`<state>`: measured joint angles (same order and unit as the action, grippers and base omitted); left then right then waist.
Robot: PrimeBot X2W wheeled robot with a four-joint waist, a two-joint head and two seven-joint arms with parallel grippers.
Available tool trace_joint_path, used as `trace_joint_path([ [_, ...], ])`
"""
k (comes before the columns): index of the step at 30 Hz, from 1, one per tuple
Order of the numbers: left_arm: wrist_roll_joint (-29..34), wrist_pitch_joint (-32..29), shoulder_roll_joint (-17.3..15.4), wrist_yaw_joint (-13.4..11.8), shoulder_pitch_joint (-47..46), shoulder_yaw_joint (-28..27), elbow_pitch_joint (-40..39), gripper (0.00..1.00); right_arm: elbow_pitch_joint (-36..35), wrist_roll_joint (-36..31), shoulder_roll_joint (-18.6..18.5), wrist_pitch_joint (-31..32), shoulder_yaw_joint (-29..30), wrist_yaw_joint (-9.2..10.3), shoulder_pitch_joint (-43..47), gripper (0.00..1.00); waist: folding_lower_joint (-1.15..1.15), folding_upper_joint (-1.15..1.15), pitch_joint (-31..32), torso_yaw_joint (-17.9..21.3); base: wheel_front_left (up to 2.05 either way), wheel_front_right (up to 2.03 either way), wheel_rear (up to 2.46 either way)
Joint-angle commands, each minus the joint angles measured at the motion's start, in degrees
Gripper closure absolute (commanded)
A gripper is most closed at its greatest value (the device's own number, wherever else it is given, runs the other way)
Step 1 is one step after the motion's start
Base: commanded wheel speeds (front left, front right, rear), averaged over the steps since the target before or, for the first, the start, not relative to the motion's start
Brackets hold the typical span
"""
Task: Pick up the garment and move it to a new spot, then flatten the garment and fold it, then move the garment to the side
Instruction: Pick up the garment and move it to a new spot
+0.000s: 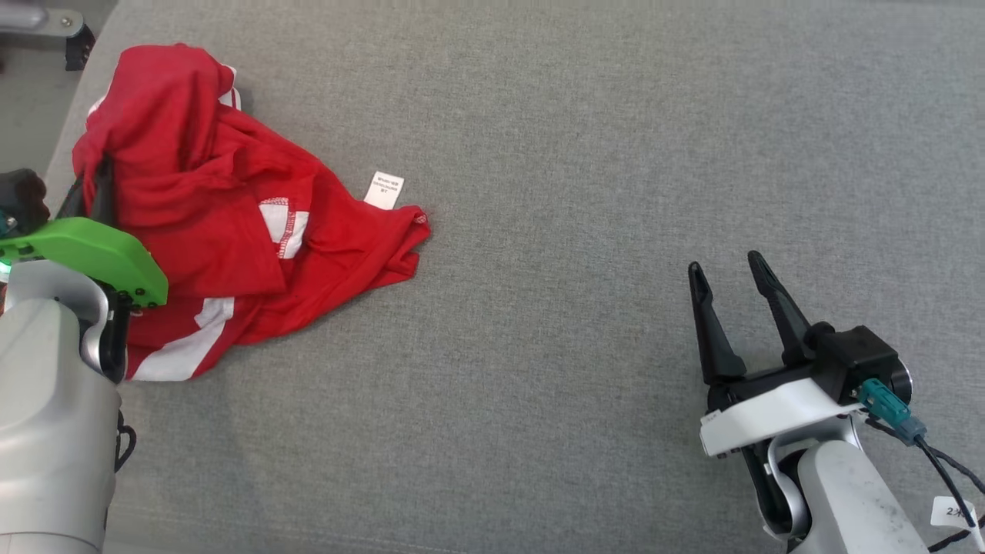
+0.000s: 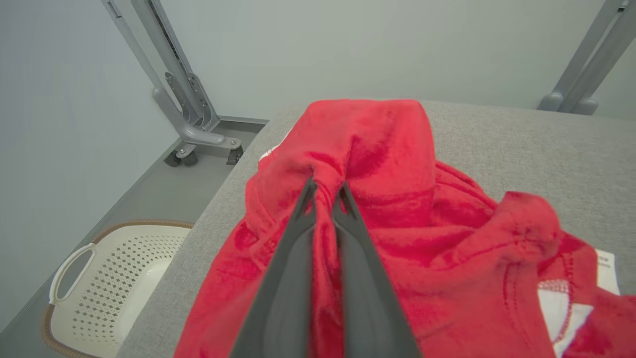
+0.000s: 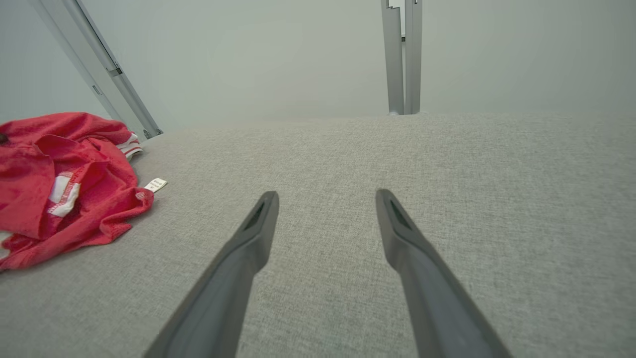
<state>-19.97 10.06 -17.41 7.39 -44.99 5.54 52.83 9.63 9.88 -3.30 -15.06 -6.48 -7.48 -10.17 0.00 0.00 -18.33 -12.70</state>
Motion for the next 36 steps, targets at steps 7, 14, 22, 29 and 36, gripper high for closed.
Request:
trace_joint_path([
  [7,-3.9,3.3,-1.7,0.1,2.9,-0.2,-7.4,1.00,1.2,1.3,0.3,-0.2,-0.6,-0.03,2.3,0.00,0.00,0.00,8.0,0.1,0.00,0.00,0.00],
  [14,-7.5,1.0,-1.8,0.1,5.8,-0.1,-19.5,1.00,1.1,3.3,0.4,-0.2,-1.4,-0.02,2.4,0.00,0.00,0.00,11.5,1.2,0.00,0.00,0.00],
  [22,-9.4,-6.2,0.0,-1.8,10.0,1.7,-36.5,1.00,0.9,5.2,0.3,-0.2,-2.1,-0.03,2.2,0.00,0.00,0.00,12.6,4.4,0.00,0.00,0.00],
  [29,-10.0,-11.1,3.4,-4.0,12.8,5.0,-47.6,1.00,0.3,5.7,0.3,-0.2,-1.5,-0.02,0.6,0.00,0.00,0.00,11.7,9.4,0.00,0.00,0.00],
  [36,-8.7,-13.2,6.7,-5.4,12.9,9.3,-50.5,1.00,-0.2,6.7,0.4,-0.2,-1.5,-0.03,-1.2,0.00,0.00,0.00,9.4,17.2,0.00,0.00,0.00],
])
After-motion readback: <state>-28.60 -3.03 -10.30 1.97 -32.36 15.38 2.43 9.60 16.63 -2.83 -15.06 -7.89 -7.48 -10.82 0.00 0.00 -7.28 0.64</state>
